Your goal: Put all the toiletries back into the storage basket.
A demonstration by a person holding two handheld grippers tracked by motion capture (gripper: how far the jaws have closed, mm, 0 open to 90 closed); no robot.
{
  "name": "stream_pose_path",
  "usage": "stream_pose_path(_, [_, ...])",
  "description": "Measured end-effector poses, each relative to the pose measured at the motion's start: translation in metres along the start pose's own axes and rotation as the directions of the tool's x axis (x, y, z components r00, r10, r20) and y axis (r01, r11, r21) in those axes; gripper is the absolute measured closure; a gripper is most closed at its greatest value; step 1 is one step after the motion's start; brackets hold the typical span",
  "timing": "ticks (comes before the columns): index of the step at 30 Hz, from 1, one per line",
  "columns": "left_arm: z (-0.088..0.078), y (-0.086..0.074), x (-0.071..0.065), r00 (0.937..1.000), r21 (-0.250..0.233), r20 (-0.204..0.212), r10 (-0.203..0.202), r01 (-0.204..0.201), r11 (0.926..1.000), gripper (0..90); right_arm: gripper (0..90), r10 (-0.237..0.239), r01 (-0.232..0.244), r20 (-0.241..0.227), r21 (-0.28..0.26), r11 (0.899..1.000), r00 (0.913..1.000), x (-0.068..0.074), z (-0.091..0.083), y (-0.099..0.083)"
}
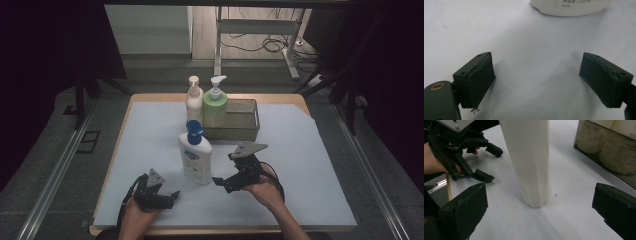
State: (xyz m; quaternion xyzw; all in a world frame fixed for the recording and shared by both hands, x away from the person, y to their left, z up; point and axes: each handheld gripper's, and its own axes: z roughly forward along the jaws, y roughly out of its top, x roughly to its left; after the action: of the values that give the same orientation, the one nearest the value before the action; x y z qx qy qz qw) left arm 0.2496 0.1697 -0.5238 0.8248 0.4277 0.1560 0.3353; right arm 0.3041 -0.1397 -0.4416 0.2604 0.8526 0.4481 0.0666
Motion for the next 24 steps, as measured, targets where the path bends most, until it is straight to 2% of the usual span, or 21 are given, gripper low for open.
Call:
stream_pose_path(8, [0.000, 0.000, 0.000, 1.0000, 0.000, 0.000, 0.000, 0.000, 1.0000, 12.1, 0.0, -0.004, 0.004, 0.004, 0.011, 1.000, 1.0000, 0.008, 0.007, 0.012])
stream_pose_path(13, [0.000, 0.000, 0.000, 1.0000, 0.000, 0.000, 0.000, 0.000, 1.0000, 12.1, 0.0, -0.021, 0.021, 0.036, 0.019, 1.000, 0.9991, 0.013, 0.013, 0.020])
stream_pose_path(16, [0.000, 0.000, 0.000, 1.0000, 0.000, 0.000, 0.000, 0.000, 1.0000, 12.1, 5.3, -0.021, 0.020, 0.050, 0.017, 1.000, 0.9985, 0.015, 0.016, 0.025])
stream_pose_path(18, [0.000, 0.000, 0.000, 1.0000, 0.001, 0.000, 0.000, 0.000, 1.0000, 12.1, 7.8, -0.016, 0.015, 0.042, 0.022, 1.000, 0.9990, 0.016, 0.018, 0.029])
stream_pose_path(24, [0.000, 0.000, 0.000, 1.0000, 0.001, 0.000, 0.001, -0.001, 1.0000, 12.1, 13.0, -0.052, 0.051, 0.059, 0.019, 0.999, 0.9969, 0.019, 0.025, 0.038])
